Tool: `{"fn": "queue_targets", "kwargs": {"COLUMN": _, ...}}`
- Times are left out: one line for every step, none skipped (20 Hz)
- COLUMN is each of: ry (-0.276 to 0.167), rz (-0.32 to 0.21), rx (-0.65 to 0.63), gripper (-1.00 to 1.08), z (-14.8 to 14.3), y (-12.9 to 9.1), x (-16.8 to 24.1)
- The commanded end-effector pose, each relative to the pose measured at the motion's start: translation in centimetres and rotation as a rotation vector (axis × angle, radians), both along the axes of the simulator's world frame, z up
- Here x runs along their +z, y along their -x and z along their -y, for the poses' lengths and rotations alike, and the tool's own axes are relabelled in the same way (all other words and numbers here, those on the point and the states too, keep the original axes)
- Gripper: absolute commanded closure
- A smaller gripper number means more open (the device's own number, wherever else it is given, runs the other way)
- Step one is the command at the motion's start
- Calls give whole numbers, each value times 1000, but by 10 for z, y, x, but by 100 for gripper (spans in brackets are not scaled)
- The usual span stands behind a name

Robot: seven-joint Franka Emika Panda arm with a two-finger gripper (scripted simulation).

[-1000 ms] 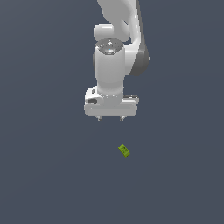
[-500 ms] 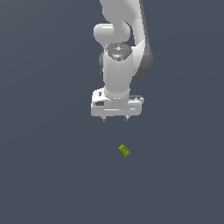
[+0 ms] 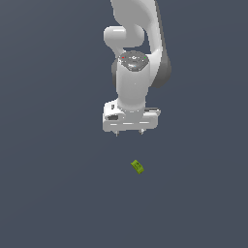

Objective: Pick up the object and move it to a goal position.

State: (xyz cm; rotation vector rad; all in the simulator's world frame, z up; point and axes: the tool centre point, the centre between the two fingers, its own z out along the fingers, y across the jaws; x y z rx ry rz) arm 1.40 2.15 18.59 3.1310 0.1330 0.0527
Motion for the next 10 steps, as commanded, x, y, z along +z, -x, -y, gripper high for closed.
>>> {"fn": "queue_targets", "kwargs": {"ry": 2, "rz": -3, "rx": 27, "gripper": -92, "z": -2, "y": -4, "x": -5}}
{"fn": "queue_targets", "kwargs": {"ry": 3, "rz": -4, "rx": 41, "gripper": -92, "z": -3, "y": -6, "x": -8}}
{"fn": "queue_targets", "kwargs": {"ry": 4, "rz": -5, "rx": 57, "gripper": -92, "z": -4, "y": -9, "x": -11}}
{"fn": "queue_targets", "kwargs": {"ry": 5, "rz": -6, "rx": 74, "gripper": -92, "z": -6, "y": -12, "x": -14}}
{"fn": "queue_targets", "kwargs": {"ry": 6, "rz": -7, "rx": 94, "gripper": -92, "z": -7, "y": -15, "x": -18}}
{"fn": "queue_targets", "kwargs": {"ry": 7, "rz": -9, "rx": 114, "gripper": -92, "z": -9, "y": -18, "x": -22}}
{"fn": "queue_targets", "kwargs": {"ry": 8, "rz": -10, "rx": 137, "gripper": -92, "z": -10, "y": -21, "x": -26}}
{"fn": "queue_targets", "kwargs": {"ry": 9, "rz": -12, "rx": 161, "gripper": -92, "z": -12, "y": -25, "x": -31}}
{"fn": "queue_targets", "kwargs": {"ry": 10, "rz": -14, "rx": 186, "gripper": -92, "z": -14, "y": -29, "x": -36}}
{"fn": "queue_targets", "kwargs": {"ry": 11, "rz": -15, "rx": 213, "gripper": -92, "z": -16, "y": -33, "x": -42}}
